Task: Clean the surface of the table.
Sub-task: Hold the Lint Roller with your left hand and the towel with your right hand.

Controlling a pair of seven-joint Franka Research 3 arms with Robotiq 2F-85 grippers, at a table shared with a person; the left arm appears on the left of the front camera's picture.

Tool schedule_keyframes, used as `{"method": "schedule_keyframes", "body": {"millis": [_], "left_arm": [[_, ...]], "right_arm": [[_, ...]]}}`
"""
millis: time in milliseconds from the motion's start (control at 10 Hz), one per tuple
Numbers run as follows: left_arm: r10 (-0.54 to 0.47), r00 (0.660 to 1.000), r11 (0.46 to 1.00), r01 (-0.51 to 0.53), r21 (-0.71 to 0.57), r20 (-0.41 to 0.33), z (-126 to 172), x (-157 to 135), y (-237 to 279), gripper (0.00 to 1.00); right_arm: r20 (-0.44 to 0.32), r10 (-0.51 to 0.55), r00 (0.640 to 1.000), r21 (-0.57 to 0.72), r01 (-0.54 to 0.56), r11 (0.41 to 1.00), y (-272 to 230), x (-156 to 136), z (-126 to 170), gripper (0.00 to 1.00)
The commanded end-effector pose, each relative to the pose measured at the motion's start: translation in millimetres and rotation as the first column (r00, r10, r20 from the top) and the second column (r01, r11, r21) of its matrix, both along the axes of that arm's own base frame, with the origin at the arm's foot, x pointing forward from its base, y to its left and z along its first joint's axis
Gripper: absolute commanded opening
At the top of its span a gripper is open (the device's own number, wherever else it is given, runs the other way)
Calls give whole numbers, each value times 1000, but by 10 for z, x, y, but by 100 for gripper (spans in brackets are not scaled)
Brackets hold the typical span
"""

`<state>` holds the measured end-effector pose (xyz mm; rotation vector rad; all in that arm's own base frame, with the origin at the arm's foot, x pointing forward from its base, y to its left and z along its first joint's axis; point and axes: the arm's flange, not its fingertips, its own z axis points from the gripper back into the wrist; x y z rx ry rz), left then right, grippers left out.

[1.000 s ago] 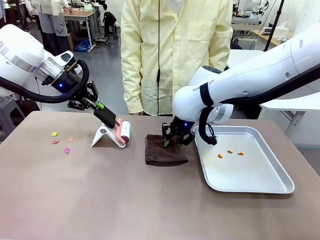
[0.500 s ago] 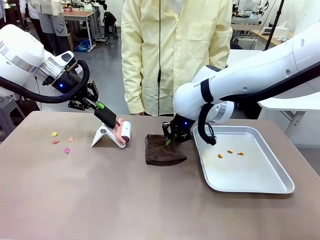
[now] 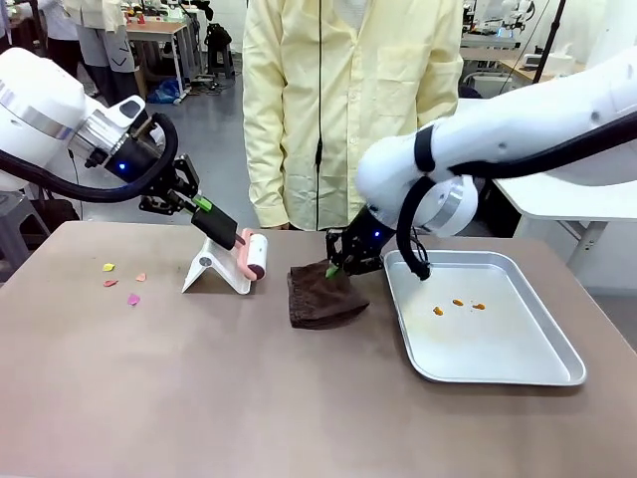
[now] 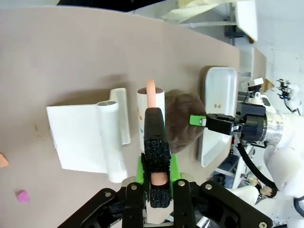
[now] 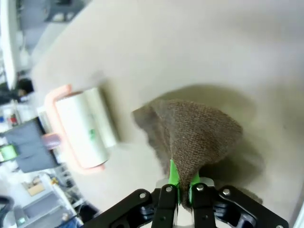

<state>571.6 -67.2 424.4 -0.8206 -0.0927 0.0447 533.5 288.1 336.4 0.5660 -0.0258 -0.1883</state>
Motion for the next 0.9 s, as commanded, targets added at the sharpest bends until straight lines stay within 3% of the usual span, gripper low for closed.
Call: {"method": "schedule_keyframes", "body": {"millis": [0, 200, 300, 400, 800], "left_arm": [[-35, 997, 995, 41, -86, 63, 184, -222, 100, 0], [-51, 992, 985, 69, -158, 113, 354, -427, 259, 0], [-83, 989, 967, 110, -229, 126, 431, -568, 426, 0], [-118, 987, 951, 145, -272, 112, 474, -713, 608, 0], [33, 993, 877, 24, -480, 110, 460, -1508, 1710, 0]], "right_arm": [[-10, 8, 1000, 246, -5, 969, -510, -371, 290, 0], [-22, -19, 1000, 481, 28, 876, -909, -652, 569, 0], [-14, -20, 1000, 617, 24, 787, -1136, -813, 709, 0], [9, -20, 1000, 683, 9, 730, -1330, -978, 804, 0], [135, -91, 987, 827, -62, 559, -2340, -1856, 1214, 0]]}}
